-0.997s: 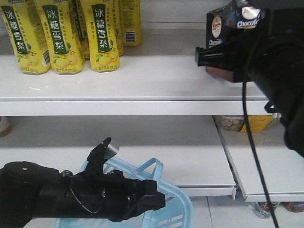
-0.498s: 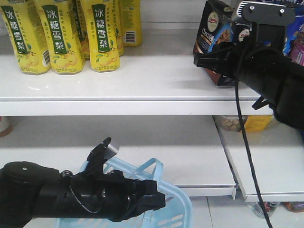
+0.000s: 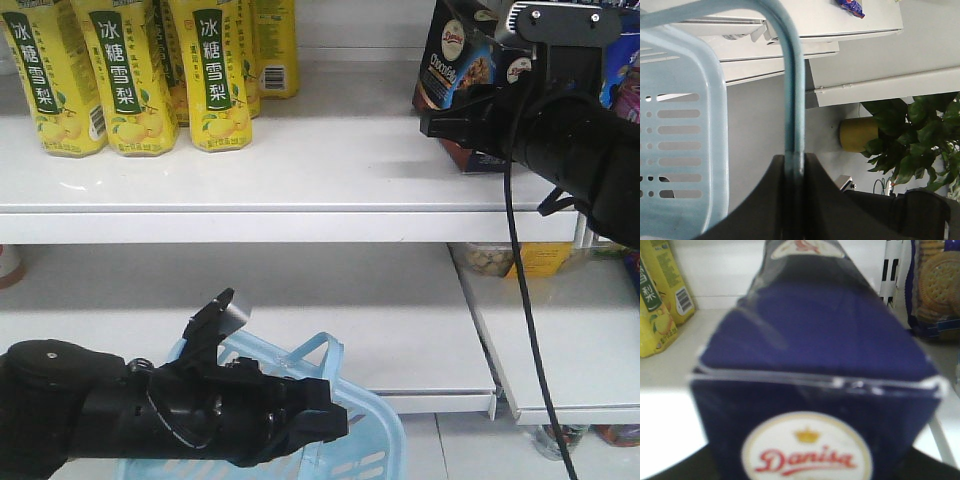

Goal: Left arm holds basket, right arm returns cookies
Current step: 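Lower the cookie box onto the upper shelf beside the drinks, then open the right gripper and withdraw it from the box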

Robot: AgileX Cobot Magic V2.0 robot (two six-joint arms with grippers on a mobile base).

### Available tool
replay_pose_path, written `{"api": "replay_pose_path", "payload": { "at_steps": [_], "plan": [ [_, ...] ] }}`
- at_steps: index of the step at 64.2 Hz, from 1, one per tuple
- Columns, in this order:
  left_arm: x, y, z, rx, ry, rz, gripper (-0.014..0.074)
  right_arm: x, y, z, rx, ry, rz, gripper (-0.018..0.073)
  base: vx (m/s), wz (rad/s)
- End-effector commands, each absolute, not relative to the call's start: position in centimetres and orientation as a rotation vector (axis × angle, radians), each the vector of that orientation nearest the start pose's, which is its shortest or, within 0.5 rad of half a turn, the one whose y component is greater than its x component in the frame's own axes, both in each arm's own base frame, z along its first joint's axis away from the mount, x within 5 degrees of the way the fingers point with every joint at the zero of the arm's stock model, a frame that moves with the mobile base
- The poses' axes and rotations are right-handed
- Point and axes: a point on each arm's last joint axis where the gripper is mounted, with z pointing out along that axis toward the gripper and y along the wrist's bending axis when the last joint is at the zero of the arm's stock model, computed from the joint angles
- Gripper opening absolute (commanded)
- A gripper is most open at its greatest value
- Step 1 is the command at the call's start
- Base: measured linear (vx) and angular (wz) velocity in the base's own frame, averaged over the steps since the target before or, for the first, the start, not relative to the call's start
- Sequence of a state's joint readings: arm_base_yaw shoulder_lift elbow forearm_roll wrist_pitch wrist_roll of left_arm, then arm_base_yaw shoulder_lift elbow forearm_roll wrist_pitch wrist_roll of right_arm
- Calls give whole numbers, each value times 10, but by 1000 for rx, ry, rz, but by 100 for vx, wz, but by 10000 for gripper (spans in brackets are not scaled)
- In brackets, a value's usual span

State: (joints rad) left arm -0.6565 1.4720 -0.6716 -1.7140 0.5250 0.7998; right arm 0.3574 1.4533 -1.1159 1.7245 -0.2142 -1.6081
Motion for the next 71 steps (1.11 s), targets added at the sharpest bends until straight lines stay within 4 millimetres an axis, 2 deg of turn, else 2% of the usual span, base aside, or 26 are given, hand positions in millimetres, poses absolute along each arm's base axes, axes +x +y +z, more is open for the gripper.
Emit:
{"api": "replay_pose_path", "payload": {
  "at_steps": [1, 18, 34, 47, 61, 71],
  "plan": [
    [193, -208, 236, 0, 2417, -1448, -6, 322, 99, 363, -78, 1787, 151, 370, 0, 0],
    [193, -208, 236, 0, 2417, -1448, -6, 319, 98, 367, -59, 1777, 166, 504, 0, 0],
    [193, -208, 236, 0, 2417, -1448, -6, 304, 92, 387, -27, 1723, 191, 522, 0, 0],
    [193, -208, 236, 0, 2417, -1448, -6, 284, 85, 406, -9, 1665, 215, 520, 0, 0],
    [193, -208, 236, 0, 2417, -1448, -6, 255, 76, 398, -39, 1665, 225, 520, 0, 0],
    [193, -208, 236, 0, 2417, -1448, -6, 225, 69, 395, -73, 1638, 261, 520, 0, 0]
  ]
}}
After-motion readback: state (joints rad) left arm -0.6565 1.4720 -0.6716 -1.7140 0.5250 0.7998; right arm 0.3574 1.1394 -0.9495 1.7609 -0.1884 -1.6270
